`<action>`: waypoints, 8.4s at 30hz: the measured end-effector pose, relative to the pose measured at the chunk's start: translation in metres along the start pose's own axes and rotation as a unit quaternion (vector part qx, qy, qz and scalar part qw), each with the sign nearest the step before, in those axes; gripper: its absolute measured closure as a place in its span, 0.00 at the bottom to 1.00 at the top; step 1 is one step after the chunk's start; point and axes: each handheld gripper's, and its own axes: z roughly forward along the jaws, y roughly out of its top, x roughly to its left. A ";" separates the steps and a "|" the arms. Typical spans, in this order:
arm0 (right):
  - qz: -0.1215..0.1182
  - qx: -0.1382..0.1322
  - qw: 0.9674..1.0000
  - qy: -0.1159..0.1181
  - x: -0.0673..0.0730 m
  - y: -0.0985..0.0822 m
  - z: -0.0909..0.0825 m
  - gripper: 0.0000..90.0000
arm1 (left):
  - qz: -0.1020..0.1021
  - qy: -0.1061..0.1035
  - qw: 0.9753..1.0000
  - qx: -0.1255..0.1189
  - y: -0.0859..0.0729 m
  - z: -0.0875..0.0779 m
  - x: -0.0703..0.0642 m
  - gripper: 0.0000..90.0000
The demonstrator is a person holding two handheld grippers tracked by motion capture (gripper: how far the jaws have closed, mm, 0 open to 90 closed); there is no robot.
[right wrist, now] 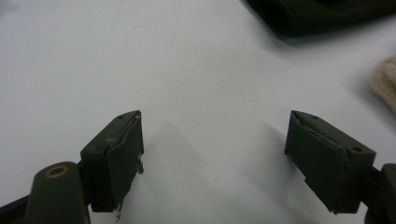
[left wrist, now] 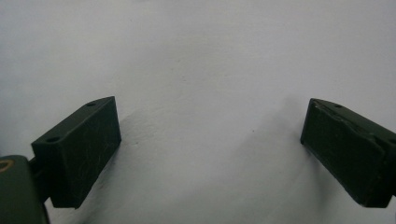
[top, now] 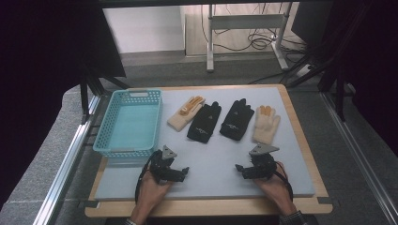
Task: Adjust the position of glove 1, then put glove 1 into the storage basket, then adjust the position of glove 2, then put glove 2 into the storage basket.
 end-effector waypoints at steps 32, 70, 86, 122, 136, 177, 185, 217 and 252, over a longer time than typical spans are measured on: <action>-0.001 0.001 1.000 0.003 0.000 0.000 0.000 0.19 | 0.002 0.000 1.000 0.000 0.000 0.000 0.000 0.06; 0.043 0.003 0.999 0.005 -0.034 0.033 0.000 0.32 | -0.001 0.000 1.000 -0.003 -0.001 0.000 0.000 0.06; 0.065 -0.023 0.997 -0.028 -0.075 0.072 0.006 0.67 | 0.001 0.000 1.000 -0.001 -0.001 -0.001 0.000 0.06; 0.098 -0.035 0.992 -0.071 -0.086 0.101 0.008 0.97 | 0.002 0.000 1.000 0.000 -0.001 -0.001 0.000 0.06; 0.047 -0.024 0.997 -0.059 -0.055 0.118 0.016 0.97 | 0.002 0.000 1.000 -0.001 -0.001 -0.001 0.000 0.06; 0.077 -0.008 0.997 0.004 -0.060 0.109 0.075 0.92 | 0.002 0.000 1.000 0.000 -0.001 0.000 0.000 0.06; 0.075 -0.031 0.997 0.019 -0.047 0.115 0.039 0.92 | 0.002 -0.001 1.000 0.000 -0.001 -0.001 0.000 0.06; 0.040 -0.024 0.998 0.037 0.030 0.060 0.009 0.64 | 0.001 0.000 1.000 -0.001 -0.001 -0.001 0.000 0.06; 0.040 -0.013 0.998 0.046 -0.033 0.162 0.144 0.33 | 0.001 -0.001 1.000 -0.001 -0.001 0.000 0.000 0.06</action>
